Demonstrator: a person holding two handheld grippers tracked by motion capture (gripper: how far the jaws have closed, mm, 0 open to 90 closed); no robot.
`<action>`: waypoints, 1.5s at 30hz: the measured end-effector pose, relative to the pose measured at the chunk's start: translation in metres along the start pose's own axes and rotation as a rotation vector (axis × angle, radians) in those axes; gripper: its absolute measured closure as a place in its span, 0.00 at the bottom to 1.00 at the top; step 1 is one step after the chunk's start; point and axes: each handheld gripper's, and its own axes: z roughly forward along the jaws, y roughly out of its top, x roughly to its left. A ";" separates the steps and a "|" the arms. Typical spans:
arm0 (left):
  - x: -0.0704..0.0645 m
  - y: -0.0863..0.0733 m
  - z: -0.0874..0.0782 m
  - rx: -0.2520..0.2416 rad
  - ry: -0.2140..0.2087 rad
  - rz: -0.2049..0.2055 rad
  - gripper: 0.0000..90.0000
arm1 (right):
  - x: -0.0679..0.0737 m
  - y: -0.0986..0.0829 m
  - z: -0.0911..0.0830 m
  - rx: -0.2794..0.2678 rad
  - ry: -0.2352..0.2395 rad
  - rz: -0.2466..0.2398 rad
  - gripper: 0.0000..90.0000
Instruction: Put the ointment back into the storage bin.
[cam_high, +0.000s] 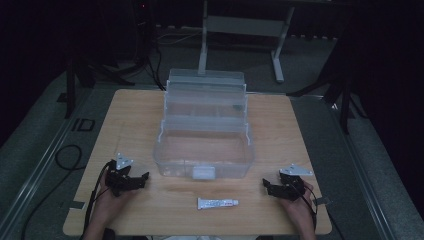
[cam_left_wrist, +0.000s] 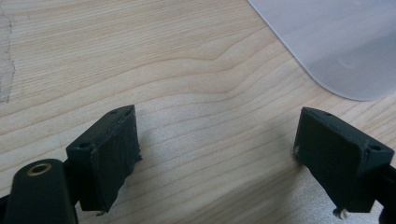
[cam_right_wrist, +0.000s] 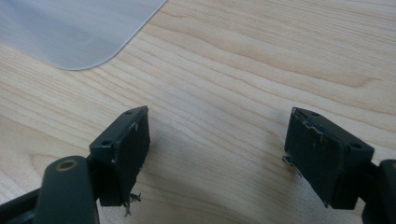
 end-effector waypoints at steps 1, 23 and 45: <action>0.000 0.000 0.000 0.000 0.000 0.000 0.16 | 0.000 0.000 0.000 0.000 0.001 0.000 0.24; 0.000 0.000 0.000 0.000 0.000 -0.001 0.16 | -0.002 0.008 -0.008 0.087 0.053 -0.094 0.38; 0.000 0.000 0.000 0.000 0.001 -0.001 0.16 | 0.001 0.033 -0.039 0.116 0.082 -0.269 0.47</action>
